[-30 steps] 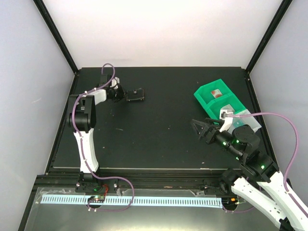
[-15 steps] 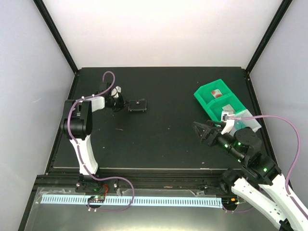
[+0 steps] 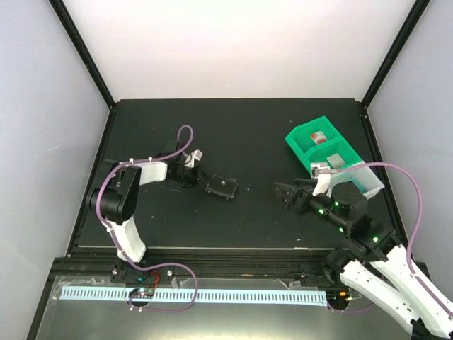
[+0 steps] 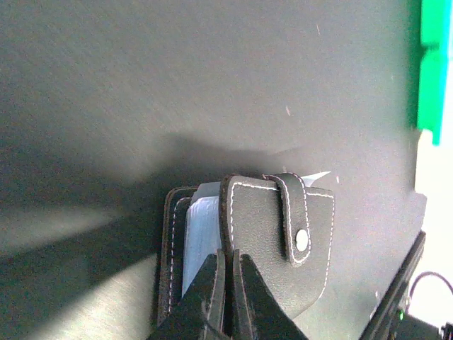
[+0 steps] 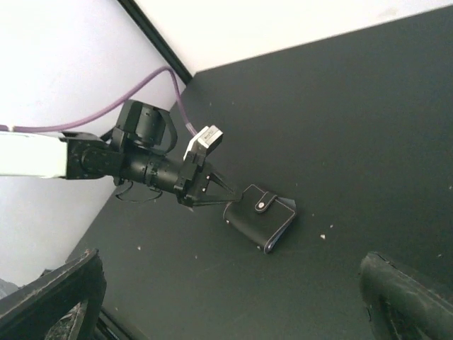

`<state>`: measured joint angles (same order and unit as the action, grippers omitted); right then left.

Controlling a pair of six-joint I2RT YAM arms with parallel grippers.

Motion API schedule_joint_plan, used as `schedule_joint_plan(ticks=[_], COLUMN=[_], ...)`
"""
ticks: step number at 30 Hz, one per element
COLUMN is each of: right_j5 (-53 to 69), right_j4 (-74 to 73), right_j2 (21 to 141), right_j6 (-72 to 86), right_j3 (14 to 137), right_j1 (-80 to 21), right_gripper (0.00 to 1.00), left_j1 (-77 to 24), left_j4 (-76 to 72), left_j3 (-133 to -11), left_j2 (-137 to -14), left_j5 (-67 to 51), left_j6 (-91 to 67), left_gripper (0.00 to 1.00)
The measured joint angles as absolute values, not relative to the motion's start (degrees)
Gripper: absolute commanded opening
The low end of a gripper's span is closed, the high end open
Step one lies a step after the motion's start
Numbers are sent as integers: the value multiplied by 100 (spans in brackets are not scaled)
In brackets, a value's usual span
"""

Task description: Take the credit cards out of the card holder

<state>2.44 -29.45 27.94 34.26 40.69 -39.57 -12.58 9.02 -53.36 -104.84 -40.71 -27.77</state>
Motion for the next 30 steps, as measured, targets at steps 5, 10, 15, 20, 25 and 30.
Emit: schedule_joint_plan(ticks=[5, 10, 15, 20, 25, 30], right_j5=[541, 1122, 1664, 1892, 1896, 1938], right_j4=[-2842, -2589, -2248, -2010, -1785, -1441], right_j2=[3288, 4010, 4939, 5865, 6737, 7699], right_j6=[3277, 3094, 3000, 2773, 2565, 2530], right_j3=[3948, 3765, 3618, 3728, 3966, 4230], right_j1=[-3957, -3962, -3990, -3997, -4012, -4038], right_gripper=[93, 80, 70, 56, 48, 46], left_j1=[-1704, -2086, -2366, -2410, -2408, -2408], left_j4=[1085, 1201, 1387, 1439, 1295, 1094], left_j3=[-5105, -5019, -4984, -4982, -4703, -4311], left_j2=[-10267, -10274, -10274, -10265, -9686, -8659], left_j5=[-4265, -4438, -4619, -4619, -4351, -3649], left_j6=[-2475, -2150, -1918, -1925, -2281, -2628], left_gripper=[1, 2, 7, 30, 41, 46])
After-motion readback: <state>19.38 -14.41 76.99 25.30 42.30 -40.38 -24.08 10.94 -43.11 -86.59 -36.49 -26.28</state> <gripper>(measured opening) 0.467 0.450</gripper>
